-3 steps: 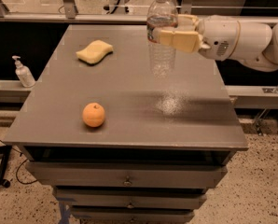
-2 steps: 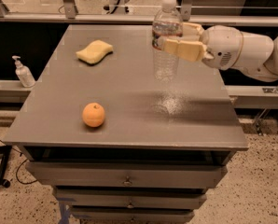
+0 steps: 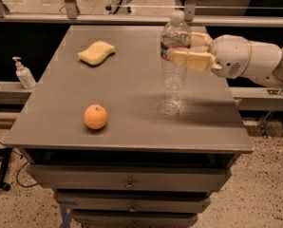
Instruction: Place water bottle upright
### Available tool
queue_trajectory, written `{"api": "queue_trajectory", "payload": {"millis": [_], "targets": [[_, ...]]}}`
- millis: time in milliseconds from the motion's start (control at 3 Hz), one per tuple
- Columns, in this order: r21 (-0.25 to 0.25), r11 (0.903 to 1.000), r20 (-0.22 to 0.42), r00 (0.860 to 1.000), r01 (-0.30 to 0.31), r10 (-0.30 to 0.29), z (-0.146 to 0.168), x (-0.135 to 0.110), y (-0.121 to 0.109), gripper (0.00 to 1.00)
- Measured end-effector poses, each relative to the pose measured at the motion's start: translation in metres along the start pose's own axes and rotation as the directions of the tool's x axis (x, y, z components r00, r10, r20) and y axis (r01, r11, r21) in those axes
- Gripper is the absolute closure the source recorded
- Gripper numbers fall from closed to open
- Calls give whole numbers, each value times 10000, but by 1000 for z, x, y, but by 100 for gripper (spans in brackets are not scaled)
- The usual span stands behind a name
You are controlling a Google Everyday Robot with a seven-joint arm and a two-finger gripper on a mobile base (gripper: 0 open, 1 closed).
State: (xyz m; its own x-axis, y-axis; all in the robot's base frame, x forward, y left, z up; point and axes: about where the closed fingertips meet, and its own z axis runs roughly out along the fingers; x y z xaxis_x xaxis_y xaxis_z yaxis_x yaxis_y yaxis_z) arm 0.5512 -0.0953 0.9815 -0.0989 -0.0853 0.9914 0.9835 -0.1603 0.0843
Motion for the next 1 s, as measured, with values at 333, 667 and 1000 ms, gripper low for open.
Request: {"api": "queue_trajectory", "payload": {"millis": [333, 667, 1000], "targets": [[-11, 9997, 101, 9997, -228, 228, -7, -15, -2, 100], [-50, 9991, 91, 9991, -413, 414, -12, -27, -5, 100], [-58, 9986, 31, 9986, -528, 528, -15, -35, -6, 100]]}}
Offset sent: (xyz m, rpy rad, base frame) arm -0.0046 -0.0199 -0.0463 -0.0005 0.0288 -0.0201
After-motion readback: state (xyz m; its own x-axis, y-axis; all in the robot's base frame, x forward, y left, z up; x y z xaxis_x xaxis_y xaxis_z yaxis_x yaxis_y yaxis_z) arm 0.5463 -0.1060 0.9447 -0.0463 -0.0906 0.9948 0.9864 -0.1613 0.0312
